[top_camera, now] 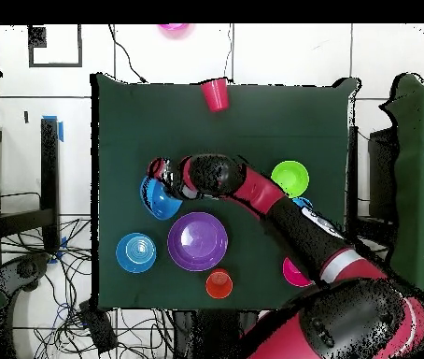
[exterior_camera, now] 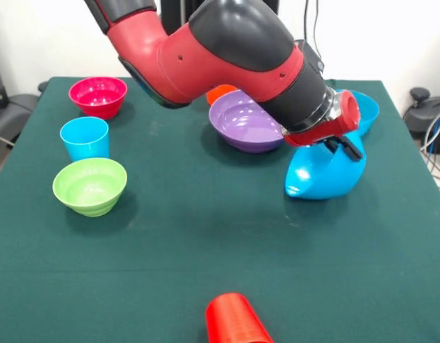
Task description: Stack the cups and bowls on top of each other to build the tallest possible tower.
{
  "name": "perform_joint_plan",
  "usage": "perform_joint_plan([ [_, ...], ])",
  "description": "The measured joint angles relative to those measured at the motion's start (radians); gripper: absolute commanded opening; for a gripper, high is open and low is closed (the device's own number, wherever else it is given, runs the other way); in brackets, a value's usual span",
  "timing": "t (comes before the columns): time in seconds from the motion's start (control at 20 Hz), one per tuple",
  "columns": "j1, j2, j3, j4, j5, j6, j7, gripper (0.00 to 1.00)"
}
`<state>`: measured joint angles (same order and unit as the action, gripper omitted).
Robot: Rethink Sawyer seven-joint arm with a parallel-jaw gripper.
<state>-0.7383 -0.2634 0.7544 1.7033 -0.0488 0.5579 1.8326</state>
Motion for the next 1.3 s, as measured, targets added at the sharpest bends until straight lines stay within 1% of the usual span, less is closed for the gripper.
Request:
perform_joint_plan([
  [0.2,-0.008,-0.019,0.005,0.006,-0.001,0.012,0.000,0.00],
  [0.3,-0.020,-0.051,0.014,0.028,-0.001,0.012,0.000,0.00],
  [0.45,-0.039,-0.125,0.031,0.065,0.006,0.013,0.000,0.00],
  [0.6,-0.038,-0.185,0.037,0.072,0.018,0.020,0.000,0.00],
  [0.65,-0.022,-0.209,0.033,0.052,0.024,0.037,0.000,0.00],
  [0.7,-0.014,-0.213,0.030,0.040,0.025,0.045,0.000,0.00],
  [0.75,-0.004,-0.214,0.027,0.026,0.026,0.055,0.000,0.00],
  [0.8,0.031,-0.208,0.014,-0.031,0.030,0.096,0.000,0.00],
  [0.9,0.058,-0.199,0.004,-0.076,0.033,0.129,0.000,0.00],
  [1.1,0.143,-0.148,-0.011,-0.227,0.044,0.238,0.000,0.00],
  [1.15,0.180,-0.118,-0.013,-0.298,0.052,0.278,0.000,0.00],
  [1.3,0.211,-0.091,-0.013,-0.356,0.058,0.303,0.000,0.00],
])
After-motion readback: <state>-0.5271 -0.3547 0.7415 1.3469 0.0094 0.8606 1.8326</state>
